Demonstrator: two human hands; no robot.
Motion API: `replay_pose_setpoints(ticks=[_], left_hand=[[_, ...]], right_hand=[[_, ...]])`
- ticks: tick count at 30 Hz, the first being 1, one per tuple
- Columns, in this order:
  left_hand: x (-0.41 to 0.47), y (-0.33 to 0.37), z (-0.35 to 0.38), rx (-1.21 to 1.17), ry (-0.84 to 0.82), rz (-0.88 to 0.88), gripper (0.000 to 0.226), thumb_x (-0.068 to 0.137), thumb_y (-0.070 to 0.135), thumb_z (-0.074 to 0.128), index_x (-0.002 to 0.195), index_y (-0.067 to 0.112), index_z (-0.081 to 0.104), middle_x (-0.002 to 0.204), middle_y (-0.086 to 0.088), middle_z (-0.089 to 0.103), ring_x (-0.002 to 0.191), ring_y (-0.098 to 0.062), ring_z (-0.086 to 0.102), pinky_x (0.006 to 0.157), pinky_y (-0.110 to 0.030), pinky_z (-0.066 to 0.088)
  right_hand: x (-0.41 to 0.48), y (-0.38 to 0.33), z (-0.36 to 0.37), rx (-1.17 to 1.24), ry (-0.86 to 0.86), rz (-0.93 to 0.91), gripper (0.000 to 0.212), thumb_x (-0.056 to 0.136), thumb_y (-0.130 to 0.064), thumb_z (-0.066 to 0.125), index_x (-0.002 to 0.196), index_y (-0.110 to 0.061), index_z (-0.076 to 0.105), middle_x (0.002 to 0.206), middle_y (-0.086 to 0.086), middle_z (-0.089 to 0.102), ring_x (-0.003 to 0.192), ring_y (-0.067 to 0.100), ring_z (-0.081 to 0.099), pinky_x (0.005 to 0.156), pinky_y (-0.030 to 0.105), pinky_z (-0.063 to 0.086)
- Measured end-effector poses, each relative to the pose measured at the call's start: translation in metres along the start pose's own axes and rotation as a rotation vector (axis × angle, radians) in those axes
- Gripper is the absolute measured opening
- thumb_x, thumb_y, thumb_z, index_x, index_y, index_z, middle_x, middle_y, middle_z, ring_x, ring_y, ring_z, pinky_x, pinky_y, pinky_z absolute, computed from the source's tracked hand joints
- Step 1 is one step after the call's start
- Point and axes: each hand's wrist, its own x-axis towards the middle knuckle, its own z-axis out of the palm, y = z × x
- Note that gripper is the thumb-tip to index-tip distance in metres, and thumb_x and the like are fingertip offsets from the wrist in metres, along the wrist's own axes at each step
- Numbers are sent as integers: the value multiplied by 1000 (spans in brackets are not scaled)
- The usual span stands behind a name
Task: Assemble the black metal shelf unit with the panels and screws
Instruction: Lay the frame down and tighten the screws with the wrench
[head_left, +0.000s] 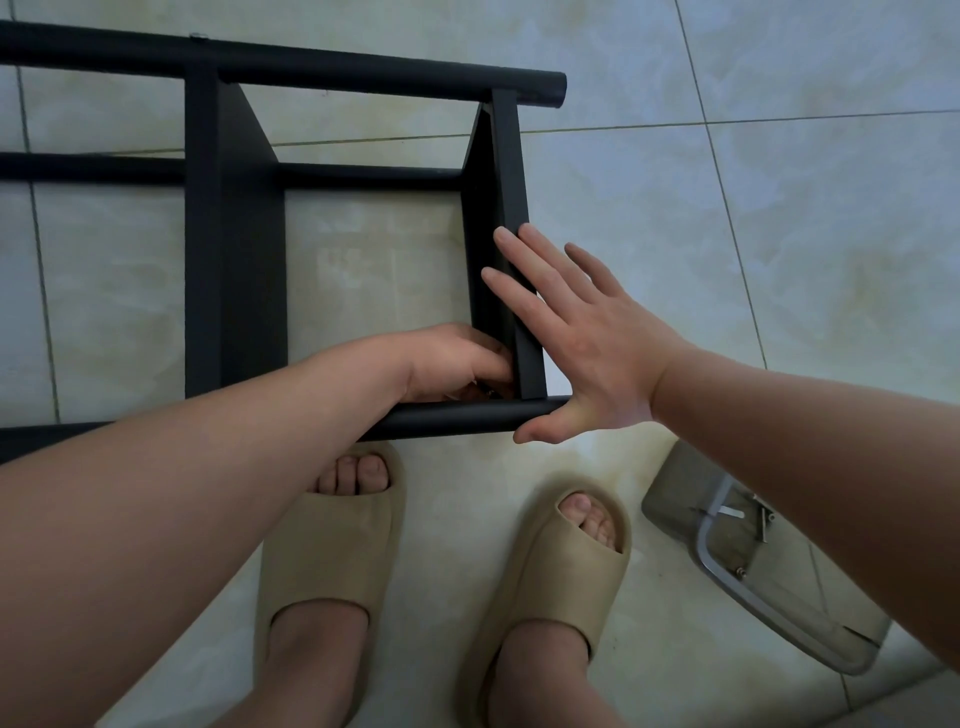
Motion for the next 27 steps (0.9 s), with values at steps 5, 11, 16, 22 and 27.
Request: replay_pose_setpoints(ticks=[5, 11, 16, 22, 27], left_hand=[[-1, 0, 0, 22, -6, 5, 13, 86, -3, 62, 77, 5, 64, 58, -1, 57, 51, -11, 52, 51, -18, 41], [-1, 2, 0, -142, -53, 7, 17, 86, -11, 58, 79, 4, 61, 60, -1, 59, 53, -11, 59, 52, -19, 47], [-2, 4, 2, -139, -57, -1, 17, 88, -4, 56, 78, 6, 65, 63, -2, 66, 55, -12, 63, 52, -20, 48], [-3, 2, 1, 59, 1, 7, 16, 85, 3, 65, 70, 9, 64, 56, 0, 56, 49, -11, 49, 51, -21, 39], [-1, 0, 0, -28, -21, 2, 20, 86, -5, 61, 71, 7, 63, 57, -3, 55, 52, -13, 52, 54, -23, 41]], right_hand=[[0, 0, 0, -1, 1, 1, 131, 69, -96, 37, 162, -8, 13, 169, 17, -2, 156, 33, -4, 125, 55, 9], [0, 1, 2, 7, 6, -2, 131, 69, -97, 38, 162, -8, 12, 169, 16, -2, 157, 33, -4, 125, 55, 9], [0, 1, 2, 7, 3, 1, 131, 68, -96, 39, 162, -8, 13, 169, 17, -2, 157, 33, -4, 125, 54, 9], [0, 1, 1, -1, 5, -1, 131, 69, -96, 39, 161, -7, 14, 169, 17, -2, 156, 34, -3, 125, 55, 10], [0, 1, 2, 0, 6, -1, 131, 69, -96, 38, 161, -8, 13, 169, 17, -2, 156, 33, -4, 125, 54, 9]])
